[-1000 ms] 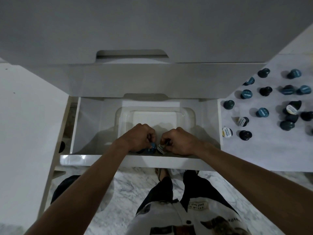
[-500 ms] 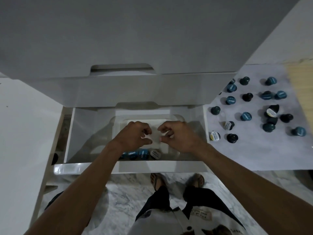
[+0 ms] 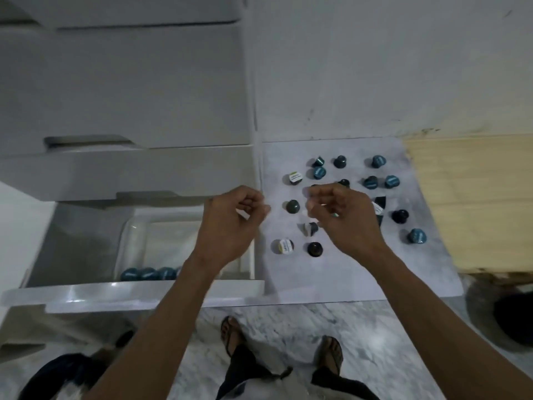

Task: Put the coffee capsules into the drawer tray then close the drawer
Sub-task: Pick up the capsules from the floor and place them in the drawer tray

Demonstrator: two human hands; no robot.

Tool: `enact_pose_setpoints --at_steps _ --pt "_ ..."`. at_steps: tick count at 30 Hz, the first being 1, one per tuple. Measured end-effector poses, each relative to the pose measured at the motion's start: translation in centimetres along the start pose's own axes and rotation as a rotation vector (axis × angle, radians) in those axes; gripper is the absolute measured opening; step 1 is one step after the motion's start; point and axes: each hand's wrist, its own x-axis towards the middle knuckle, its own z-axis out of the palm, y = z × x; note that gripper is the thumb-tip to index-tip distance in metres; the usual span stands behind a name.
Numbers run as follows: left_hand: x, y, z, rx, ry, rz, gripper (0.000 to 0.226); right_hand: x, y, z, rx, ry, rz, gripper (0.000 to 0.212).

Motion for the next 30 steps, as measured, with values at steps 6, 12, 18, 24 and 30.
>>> enact_pose_setpoints --at_steps 6,12,18,24,30 --pt "-3.2 2.8 11.3 0.001 0.053 -0.120 0.021 -0.7 7.7 -5.2 -0.205 -0.002 0.033 0.012" --pt "-5.9 -2.3 19.0 0.241 0.057 -0.380 0.048 -0.4 13.5 -2.8 -0.492 -0.316 0.024 0.038" --pt "-6.2 -6.1 21.6 0.273 0.117 -0.472 0.058 0.5 15.7 0.6 -0.645 -0.482 -0.060 0.052" --pt "-5.9 -8.1 22.4 0.248 0.198 -0.433 0.043 1.3 17.3 2.1 -0.719 -0.488 -0.136 0.034" --pt "-6.4 -9.1 22.8 0.237 0.250 -0.357 0.036 1.3 18.4 1.0 -0.564 -0.378 -0.127 0.029"
